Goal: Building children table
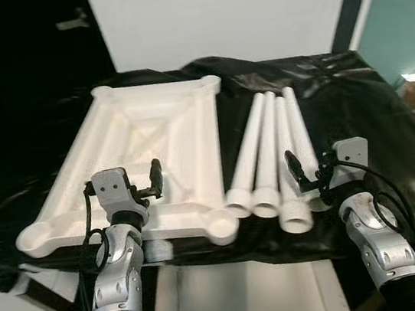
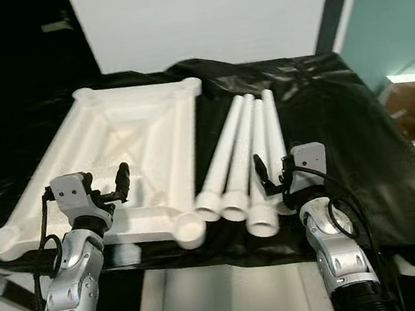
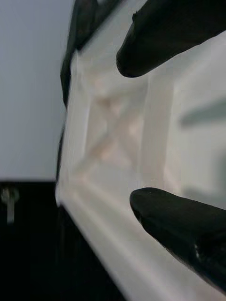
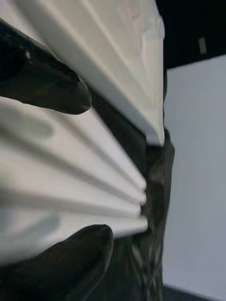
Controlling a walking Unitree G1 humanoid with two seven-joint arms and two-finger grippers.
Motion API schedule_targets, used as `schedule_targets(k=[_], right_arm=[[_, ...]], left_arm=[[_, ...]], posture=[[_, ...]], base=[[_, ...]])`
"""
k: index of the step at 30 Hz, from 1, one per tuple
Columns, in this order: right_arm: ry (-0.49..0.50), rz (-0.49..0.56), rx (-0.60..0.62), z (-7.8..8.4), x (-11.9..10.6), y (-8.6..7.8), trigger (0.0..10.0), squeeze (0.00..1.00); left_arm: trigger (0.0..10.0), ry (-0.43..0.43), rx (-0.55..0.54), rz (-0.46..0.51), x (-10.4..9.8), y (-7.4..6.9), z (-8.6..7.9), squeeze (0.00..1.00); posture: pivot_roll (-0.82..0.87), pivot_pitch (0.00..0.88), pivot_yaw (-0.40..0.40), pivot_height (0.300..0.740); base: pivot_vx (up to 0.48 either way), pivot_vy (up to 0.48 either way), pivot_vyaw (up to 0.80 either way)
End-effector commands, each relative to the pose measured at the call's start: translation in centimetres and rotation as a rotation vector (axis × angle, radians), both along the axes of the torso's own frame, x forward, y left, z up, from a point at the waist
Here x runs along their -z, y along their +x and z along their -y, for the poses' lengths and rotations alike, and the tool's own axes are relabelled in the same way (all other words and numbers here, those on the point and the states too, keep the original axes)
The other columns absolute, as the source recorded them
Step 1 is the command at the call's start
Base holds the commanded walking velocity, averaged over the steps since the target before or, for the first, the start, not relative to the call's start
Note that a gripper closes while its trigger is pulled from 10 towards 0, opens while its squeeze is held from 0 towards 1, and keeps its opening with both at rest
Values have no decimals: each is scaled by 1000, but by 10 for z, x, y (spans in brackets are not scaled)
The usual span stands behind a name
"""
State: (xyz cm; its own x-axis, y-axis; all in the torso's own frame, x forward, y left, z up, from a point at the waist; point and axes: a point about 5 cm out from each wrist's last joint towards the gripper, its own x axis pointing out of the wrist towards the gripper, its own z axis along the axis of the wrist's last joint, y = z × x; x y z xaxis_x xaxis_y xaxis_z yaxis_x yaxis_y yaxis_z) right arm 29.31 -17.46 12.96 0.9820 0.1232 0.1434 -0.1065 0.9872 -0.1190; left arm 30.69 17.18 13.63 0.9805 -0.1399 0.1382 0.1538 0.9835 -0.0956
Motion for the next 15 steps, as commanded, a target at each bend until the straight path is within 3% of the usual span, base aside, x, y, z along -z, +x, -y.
schedule_targets(k=[1,15], right_arm=[[4,2,-4,-2,0,0,10000,0],[12,7,9,-1,1,-2,10000,0]], left_arm=[[10000,2,34,0,-1,1,2,0],[10000,66,114,20,-5,-1,15,0]], posture=[[1,0,1,740],[1,0,7,740]], base=[[0,465,0],[0,0,0]])
